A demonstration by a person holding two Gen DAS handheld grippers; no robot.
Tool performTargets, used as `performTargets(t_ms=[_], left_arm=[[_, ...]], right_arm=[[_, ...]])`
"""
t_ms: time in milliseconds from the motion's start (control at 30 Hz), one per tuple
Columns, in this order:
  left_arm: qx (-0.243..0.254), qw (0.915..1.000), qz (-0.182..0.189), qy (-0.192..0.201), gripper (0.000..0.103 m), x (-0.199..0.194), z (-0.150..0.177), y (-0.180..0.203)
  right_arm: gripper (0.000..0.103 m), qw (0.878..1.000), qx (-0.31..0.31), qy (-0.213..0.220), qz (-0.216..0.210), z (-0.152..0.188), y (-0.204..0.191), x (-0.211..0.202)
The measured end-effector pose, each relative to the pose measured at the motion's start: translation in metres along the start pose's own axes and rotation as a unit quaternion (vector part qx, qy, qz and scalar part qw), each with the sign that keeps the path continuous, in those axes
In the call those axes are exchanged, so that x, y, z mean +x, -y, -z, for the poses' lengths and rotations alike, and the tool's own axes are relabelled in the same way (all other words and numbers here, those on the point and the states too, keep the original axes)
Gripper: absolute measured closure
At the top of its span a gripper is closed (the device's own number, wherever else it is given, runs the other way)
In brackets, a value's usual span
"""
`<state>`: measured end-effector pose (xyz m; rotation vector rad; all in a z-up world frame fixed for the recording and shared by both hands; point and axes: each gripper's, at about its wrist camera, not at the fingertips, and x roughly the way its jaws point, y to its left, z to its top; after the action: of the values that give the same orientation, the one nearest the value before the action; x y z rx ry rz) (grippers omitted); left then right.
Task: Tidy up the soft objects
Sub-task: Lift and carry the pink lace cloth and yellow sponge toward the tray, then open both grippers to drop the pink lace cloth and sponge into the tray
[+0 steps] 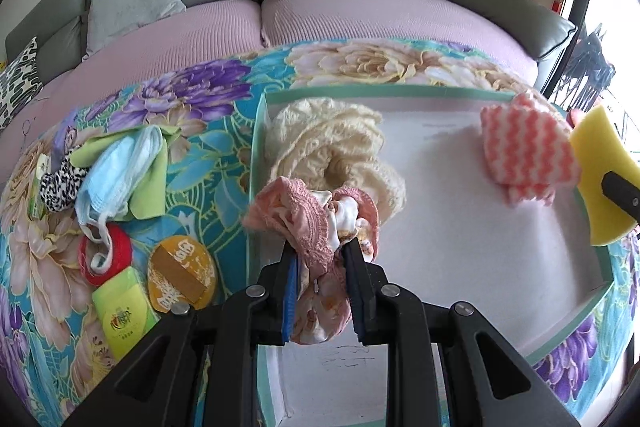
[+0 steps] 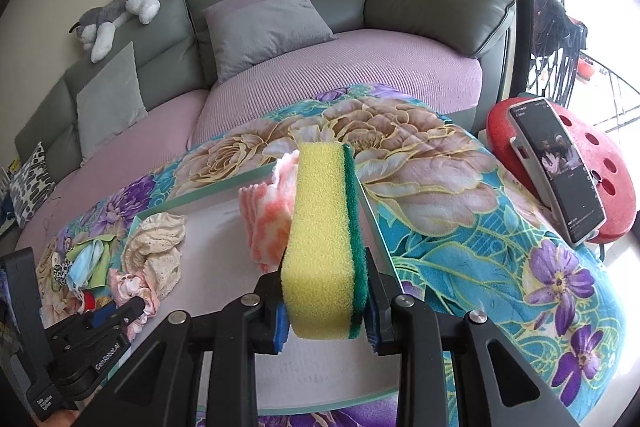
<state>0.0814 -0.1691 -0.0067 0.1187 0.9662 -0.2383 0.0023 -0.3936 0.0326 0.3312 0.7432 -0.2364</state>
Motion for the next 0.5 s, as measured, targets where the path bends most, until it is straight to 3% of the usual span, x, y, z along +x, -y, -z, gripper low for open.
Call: performTargets(t_ms=[500], left_arm=[[-0.011, 0.9999, 0.002, -0.008, 0.079, 0.012, 0.001, -0.006]], right_arm=[[0.072, 0.999, 0.001, -0.034, 0.007, 0.009, 0.000, 0.024]])
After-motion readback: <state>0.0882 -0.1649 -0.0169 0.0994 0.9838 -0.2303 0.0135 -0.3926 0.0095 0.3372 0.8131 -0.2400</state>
